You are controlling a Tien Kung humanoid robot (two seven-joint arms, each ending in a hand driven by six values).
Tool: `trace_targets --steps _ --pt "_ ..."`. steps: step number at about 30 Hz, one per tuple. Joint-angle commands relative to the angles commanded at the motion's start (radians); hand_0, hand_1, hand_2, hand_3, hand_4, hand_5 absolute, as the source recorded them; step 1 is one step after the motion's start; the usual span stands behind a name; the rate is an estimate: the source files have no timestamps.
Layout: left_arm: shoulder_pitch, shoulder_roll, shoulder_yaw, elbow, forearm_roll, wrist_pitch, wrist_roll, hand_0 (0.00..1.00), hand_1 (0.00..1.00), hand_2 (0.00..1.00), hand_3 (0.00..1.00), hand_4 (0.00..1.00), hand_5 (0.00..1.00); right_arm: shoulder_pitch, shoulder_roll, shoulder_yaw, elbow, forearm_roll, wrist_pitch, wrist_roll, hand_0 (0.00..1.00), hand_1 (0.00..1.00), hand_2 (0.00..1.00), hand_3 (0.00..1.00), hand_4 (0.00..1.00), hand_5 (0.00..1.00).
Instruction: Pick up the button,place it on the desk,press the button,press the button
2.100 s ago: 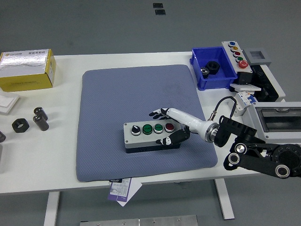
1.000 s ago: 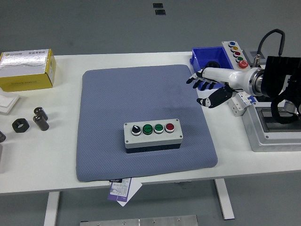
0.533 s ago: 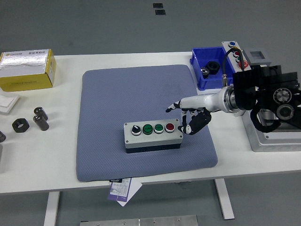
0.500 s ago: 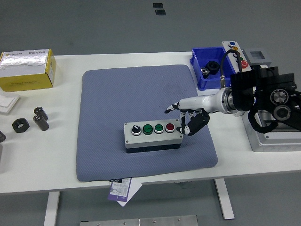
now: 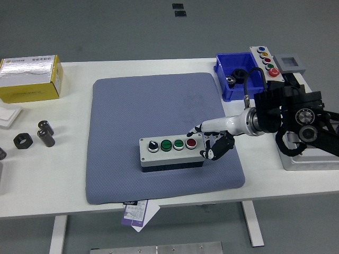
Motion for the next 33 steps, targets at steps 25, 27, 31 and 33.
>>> trace_targets --steps 25,27,31,33 --pt "0.0 -0.001 0.016 0.0 -0.015 -0.001 -0.006 0.729 0.716 0.654 0.816 0.732 0.231 -0.025 0.013 -0.038 -0.047 -0.011 -0.015 0.0 0.188 0.312 0.456 0.96 0.444 0.32" --pt "0.001 -0.001 0.016 0.0 -0.017 -0.001 -0.006 0.729 0.716 0.654 0.816 0.732 0.231 -0.027 0.003 -0.01 -0.037 -0.002 -0.017 0.0 0.188 0.312 0.456 0.96 0.444 0.32" --pt "0.003 -0.001 0.014 0.0 -0.016 0.0 -0.006 0.729 0.716 0.652 0.816 0.732 0.231 -0.04 -0.029 0.066 -0.009 0.039 -0.001 0.0 0.191 0.305 0.456 0.948 0.451 0.326" --pt "0.004 -0.001 0.013 0.0 -0.016 0.0 -0.005 0.729 0.716 0.652 0.816 0.732 0.231 -0.053 -0.047 0.111 0.004 0.055 0.008 0.0 0.191 0.305 0.456 0.948 0.451 0.326"
